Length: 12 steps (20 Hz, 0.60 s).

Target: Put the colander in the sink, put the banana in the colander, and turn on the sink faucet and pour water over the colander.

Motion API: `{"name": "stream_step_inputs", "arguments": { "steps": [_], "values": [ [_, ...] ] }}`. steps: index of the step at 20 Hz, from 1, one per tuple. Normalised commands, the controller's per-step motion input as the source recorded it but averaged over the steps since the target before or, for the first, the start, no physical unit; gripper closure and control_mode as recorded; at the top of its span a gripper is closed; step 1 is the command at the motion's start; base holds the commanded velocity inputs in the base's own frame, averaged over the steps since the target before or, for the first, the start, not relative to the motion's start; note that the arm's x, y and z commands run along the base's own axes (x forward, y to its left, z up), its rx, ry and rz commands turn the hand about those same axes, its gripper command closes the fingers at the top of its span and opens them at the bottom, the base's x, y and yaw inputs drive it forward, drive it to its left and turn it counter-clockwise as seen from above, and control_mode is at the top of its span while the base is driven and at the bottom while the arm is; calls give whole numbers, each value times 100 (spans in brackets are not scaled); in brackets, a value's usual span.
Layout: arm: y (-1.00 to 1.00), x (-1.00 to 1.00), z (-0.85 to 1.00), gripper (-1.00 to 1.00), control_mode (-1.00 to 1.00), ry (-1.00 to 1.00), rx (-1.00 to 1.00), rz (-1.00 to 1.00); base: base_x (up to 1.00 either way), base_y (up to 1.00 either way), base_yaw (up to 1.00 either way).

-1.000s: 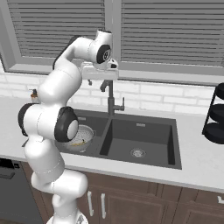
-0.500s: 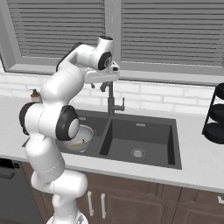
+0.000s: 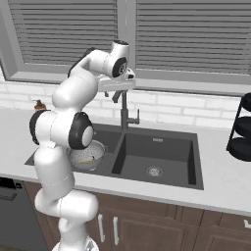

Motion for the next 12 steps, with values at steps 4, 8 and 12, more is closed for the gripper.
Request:
{"name": "stream_step_inputs", "arguments": {
  "steps": [4, 8, 12],
  "values": [
    [0, 28, -8, -100, -100, 0, 0, -11, 0, 0, 0],
    [-2, 0, -28, -100, -100, 6, -1, -21, 0, 0, 0],
    [8, 0, -35, -100, -100, 2, -1, -24, 0, 0, 0]
  ]
}}
